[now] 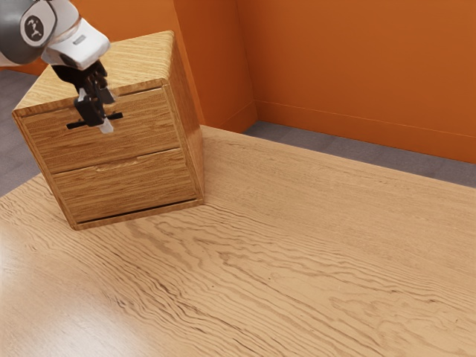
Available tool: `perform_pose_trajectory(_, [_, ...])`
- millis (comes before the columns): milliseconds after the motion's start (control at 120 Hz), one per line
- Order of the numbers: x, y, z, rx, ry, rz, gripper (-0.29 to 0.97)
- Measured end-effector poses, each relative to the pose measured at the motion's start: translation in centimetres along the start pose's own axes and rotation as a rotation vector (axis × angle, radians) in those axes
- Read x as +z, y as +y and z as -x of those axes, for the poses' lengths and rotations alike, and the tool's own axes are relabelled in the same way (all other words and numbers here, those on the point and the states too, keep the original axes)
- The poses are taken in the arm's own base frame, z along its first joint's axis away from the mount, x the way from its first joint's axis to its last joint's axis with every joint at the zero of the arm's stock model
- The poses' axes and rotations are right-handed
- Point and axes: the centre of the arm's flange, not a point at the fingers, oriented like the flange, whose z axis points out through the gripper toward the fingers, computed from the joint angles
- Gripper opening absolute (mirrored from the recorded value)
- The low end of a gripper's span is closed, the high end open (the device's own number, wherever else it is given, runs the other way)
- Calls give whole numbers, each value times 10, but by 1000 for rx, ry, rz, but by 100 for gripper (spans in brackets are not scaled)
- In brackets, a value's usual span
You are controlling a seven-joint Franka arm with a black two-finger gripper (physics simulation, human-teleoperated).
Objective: Pull the drawer handle with one arm to open the drawer
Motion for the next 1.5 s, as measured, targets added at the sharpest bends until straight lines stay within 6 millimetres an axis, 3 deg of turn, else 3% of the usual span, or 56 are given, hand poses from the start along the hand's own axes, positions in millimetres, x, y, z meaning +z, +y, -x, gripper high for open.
perform_pose_trajectory(575, [15, -26, 38, -18, 31, -14, 43])
perform_pose_trajectory(783, [24, -28, 36, -26, 22, -4, 37])
perform_pose_trajectory(958, [26, -32, 49, -72, 13, -1, 34])
perform_pose_trajectory(1192, [36, -36, 49, -96, 0, 3, 29])
perform_pose_trajectory(1375, [26, -39, 45, -101, 13, -30, 28])
perform_pose_trajectory(1500, [39, -42, 37, -98, 4, -29, 27])
